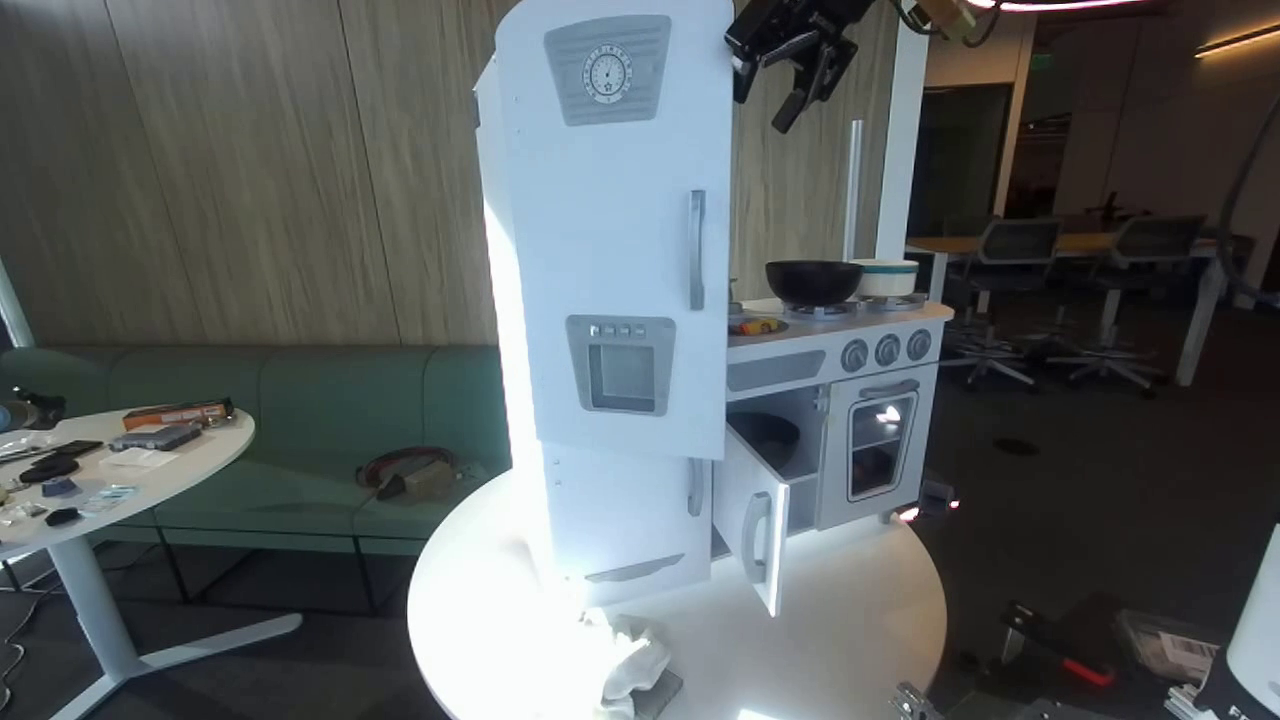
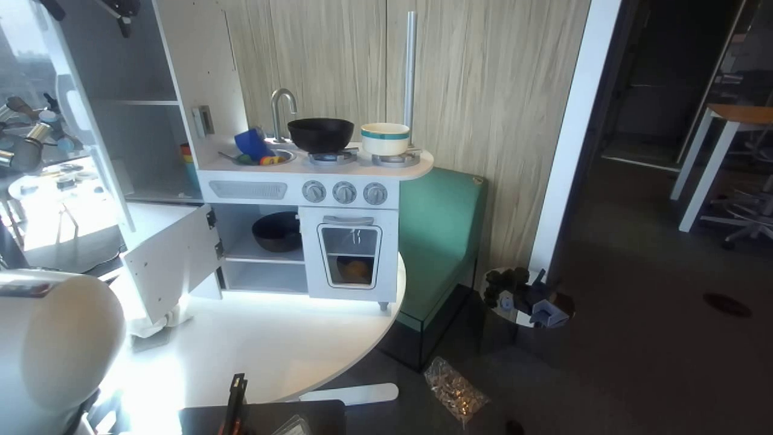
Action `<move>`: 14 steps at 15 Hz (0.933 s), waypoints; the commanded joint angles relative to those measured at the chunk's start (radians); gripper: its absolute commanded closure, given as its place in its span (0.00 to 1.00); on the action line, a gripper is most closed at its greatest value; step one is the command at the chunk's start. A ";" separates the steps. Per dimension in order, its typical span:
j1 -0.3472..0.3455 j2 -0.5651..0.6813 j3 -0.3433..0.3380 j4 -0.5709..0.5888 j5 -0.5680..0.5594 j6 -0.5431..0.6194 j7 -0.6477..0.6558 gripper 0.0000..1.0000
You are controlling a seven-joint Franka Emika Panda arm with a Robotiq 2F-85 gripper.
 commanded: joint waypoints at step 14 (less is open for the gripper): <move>0.084 -0.080 0.045 0.032 -0.099 -0.105 -0.094 0.00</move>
